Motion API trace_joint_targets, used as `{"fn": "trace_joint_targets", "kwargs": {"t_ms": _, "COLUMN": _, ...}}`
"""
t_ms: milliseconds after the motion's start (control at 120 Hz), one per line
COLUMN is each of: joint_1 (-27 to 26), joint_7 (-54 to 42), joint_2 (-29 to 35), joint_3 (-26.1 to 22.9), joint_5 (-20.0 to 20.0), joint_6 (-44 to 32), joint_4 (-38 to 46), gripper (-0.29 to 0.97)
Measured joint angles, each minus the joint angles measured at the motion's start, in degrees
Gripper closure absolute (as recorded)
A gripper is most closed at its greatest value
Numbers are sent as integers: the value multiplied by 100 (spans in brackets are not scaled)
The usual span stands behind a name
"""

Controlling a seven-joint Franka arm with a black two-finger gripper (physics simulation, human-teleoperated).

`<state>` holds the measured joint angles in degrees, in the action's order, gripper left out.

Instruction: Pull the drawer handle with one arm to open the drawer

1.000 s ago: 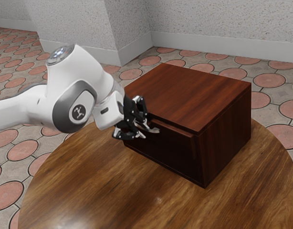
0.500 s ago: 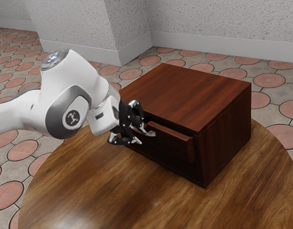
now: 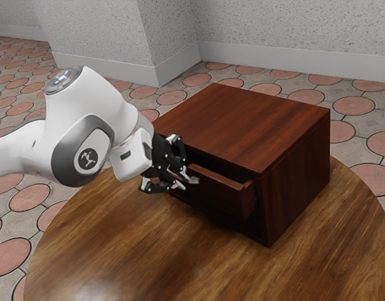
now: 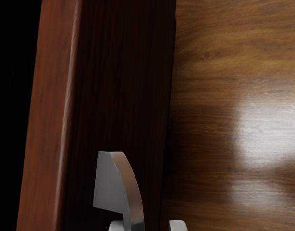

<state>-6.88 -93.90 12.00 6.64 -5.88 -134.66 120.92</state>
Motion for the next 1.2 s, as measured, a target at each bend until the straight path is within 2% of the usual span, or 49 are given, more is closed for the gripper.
{"fn": "trace_joint_targets", "kwargs": {"t_ms": 425, "joint_1": -1, "joint_7": 32, "joint_2": 54, "joint_3": 73, "joint_5": 22, "joint_6": 40, "joint_4": 21, "gripper": 72}}
{"fn": "trace_joint_targets", "kwargs": {"t_ms": 1200, "joint_1": 39, "joint_7": 51, "joint_2": 706, "joint_3": 178, "joint_5": 9, "joint_6": 55, "joint_4": 594, "gripper": 73}}
